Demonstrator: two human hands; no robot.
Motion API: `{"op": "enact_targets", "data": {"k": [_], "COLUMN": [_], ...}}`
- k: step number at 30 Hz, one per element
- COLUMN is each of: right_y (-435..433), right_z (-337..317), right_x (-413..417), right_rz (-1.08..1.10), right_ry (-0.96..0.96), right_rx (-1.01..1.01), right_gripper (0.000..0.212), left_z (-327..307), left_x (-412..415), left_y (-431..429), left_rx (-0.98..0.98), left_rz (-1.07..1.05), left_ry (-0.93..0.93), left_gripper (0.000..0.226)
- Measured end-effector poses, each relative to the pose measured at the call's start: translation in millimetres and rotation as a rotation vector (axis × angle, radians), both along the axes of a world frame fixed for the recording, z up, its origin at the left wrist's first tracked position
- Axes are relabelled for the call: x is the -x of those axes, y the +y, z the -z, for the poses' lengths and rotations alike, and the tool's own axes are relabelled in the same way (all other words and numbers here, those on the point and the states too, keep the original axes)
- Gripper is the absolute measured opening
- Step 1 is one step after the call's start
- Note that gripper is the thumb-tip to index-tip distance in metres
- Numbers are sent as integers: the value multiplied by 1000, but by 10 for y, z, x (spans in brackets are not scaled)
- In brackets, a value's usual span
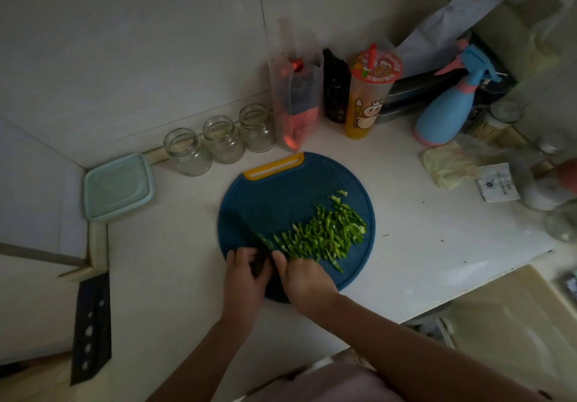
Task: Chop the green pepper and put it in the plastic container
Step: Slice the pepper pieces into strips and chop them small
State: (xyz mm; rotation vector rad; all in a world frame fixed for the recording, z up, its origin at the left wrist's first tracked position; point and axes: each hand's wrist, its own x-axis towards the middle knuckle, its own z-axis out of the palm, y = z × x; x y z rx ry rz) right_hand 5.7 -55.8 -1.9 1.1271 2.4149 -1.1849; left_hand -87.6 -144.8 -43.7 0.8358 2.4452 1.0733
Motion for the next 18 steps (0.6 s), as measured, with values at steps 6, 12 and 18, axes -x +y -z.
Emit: {"op": "enact_targets", "data": {"k": [6, 12, 18], "right_y": [141, 127, -47], "right_z": [-25, -39, -5], "right_x": [-401, -447, -539], "right_rz": [198, 94, 33], "right_ry": [114, 101, 181], "right_rx": [133, 143, 124], "right_gripper": [53, 51, 48], "left_z": [-38, -71, -112], "left_x": [-62, -100, -75], "left_y": [-49, -104, -99], "left_rx": [47, 88, 73], "left_rz": [48, 93, 63], "left_ry": [45, 86, 93], "left_gripper": [35, 47, 40]}}
